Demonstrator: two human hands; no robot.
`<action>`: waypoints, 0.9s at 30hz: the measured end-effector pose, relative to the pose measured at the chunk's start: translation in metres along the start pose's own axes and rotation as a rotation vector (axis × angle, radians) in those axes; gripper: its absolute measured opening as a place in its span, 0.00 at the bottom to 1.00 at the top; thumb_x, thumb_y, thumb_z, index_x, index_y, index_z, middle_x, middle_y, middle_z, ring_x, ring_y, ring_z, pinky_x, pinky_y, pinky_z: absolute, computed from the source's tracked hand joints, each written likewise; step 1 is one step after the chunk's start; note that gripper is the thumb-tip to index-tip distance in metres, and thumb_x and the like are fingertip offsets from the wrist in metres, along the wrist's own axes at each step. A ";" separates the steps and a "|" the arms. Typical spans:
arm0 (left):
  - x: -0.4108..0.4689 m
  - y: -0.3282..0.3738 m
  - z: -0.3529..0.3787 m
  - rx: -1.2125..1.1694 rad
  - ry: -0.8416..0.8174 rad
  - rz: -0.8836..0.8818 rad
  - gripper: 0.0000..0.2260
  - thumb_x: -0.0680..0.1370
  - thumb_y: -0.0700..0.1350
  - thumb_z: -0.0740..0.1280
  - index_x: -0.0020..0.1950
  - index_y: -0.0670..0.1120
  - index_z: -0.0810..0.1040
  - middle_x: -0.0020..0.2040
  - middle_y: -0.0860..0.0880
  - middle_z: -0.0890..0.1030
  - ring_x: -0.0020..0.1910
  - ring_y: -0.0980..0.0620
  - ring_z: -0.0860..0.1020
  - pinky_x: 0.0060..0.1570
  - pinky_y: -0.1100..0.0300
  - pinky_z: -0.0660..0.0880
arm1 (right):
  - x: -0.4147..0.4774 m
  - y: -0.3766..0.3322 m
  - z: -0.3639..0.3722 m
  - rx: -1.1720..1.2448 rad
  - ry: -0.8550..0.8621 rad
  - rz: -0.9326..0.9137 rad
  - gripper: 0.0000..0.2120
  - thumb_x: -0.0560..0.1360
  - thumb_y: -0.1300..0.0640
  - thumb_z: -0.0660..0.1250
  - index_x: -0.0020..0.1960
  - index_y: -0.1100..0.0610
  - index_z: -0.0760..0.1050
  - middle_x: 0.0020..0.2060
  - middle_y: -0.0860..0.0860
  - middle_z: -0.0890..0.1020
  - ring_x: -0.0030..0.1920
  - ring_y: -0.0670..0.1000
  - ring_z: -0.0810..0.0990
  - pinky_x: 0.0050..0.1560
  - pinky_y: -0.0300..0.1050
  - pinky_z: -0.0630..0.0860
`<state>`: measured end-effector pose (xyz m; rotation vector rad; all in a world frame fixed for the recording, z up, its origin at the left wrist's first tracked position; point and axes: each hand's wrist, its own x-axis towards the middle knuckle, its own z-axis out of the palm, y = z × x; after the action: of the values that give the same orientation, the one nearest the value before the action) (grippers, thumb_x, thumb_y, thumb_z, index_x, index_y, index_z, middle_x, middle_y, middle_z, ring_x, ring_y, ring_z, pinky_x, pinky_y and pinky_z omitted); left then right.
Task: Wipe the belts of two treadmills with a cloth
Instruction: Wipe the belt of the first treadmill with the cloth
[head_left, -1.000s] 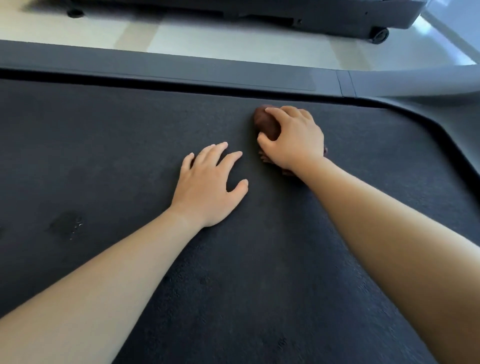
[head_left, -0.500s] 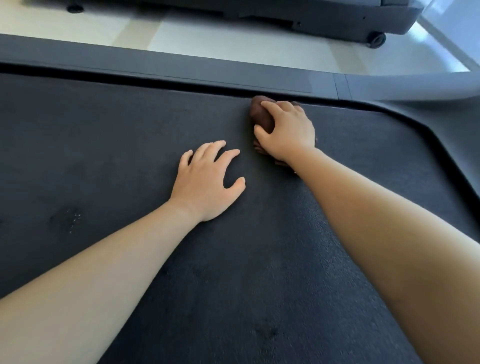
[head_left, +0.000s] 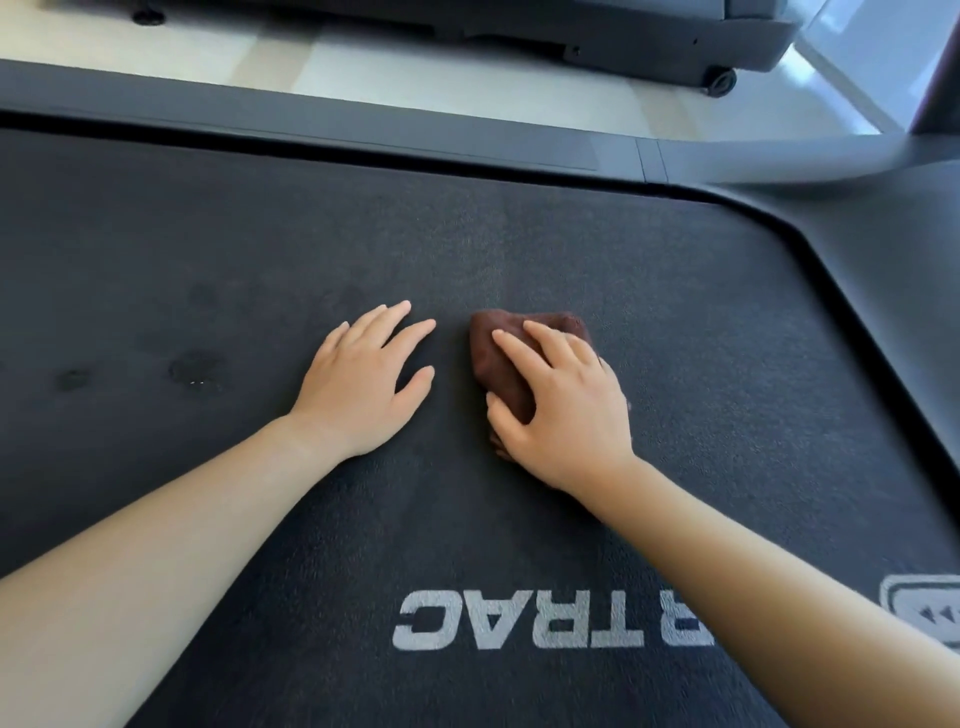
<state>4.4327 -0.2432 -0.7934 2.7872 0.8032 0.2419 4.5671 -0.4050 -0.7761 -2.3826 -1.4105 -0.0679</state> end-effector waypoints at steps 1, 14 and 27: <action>0.000 -0.001 -0.001 0.008 -0.003 0.008 0.24 0.78 0.56 0.55 0.73 0.54 0.62 0.76 0.50 0.59 0.75 0.50 0.55 0.71 0.49 0.53 | -0.002 -0.002 0.000 0.001 0.002 0.001 0.28 0.70 0.42 0.62 0.68 0.49 0.72 0.67 0.54 0.74 0.66 0.58 0.71 0.62 0.57 0.69; 0.048 -0.029 0.001 0.049 0.025 -0.099 0.27 0.76 0.61 0.53 0.74 0.55 0.59 0.75 0.51 0.58 0.74 0.51 0.53 0.71 0.48 0.51 | 0.104 0.002 0.034 -0.029 0.058 0.038 0.28 0.71 0.40 0.60 0.69 0.48 0.70 0.66 0.52 0.73 0.66 0.57 0.69 0.62 0.57 0.68; 0.048 -0.027 0.004 0.022 0.070 -0.097 0.28 0.73 0.63 0.50 0.72 0.56 0.61 0.74 0.53 0.59 0.74 0.53 0.54 0.71 0.48 0.51 | 0.248 0.017 0.057 -0.076 -0.003 0.057 0.27 0.72 0.40 0.59 0.69 0.46 0.68 0.64 0.52 0.74 0.64 0.58 0.69 0.58 0.53 0.69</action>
<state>4.4604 -0.1952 -0.8001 2.7636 0.9607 0.3170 4.6968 -0.1855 -0.7784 -2.4840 -1.3625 -0.1052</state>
